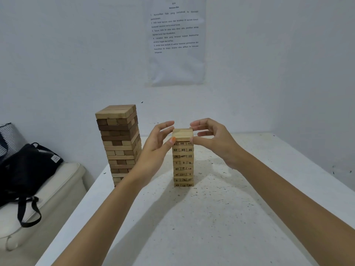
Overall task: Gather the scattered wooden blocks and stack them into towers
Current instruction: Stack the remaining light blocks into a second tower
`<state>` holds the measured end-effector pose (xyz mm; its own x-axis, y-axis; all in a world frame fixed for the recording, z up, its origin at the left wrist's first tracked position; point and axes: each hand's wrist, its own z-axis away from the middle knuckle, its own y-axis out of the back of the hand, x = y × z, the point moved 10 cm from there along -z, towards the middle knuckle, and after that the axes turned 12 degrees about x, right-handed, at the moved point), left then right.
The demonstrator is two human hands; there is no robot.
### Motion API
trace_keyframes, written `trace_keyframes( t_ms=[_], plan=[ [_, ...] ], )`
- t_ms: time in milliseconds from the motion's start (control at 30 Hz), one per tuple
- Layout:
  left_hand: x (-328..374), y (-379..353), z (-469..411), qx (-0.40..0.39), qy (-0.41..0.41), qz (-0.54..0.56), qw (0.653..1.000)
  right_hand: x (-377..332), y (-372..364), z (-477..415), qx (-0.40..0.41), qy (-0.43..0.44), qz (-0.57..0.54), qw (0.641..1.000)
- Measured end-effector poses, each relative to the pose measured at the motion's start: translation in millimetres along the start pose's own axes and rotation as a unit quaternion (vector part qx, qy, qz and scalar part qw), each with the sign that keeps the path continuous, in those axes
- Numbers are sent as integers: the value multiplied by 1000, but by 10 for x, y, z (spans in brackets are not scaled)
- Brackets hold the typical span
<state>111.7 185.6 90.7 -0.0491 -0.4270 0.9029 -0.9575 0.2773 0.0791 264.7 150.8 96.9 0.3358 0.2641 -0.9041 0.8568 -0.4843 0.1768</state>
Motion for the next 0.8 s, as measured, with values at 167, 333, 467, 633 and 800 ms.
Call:
trace_keyframes(
  t_ms=[167,333,467,633,800],
  plan=[
    [-44,3,18,5,11,-15,1000,29,-20,33,-4,-5,9,1000],
    [-61,35,67,43,50,-17,998,59,19,79,3,-37,-13,999],
    [-191,65,89,103,137,33,985,102,22,192,63,-108,-56,991],
    [-203,-128,137,107,189,73,973,142,-291,340,31,-177,-68,981],
    [-175,-282,180,89,225,93,966,186,-558,306,31,-197,-75,977]
  ],
)
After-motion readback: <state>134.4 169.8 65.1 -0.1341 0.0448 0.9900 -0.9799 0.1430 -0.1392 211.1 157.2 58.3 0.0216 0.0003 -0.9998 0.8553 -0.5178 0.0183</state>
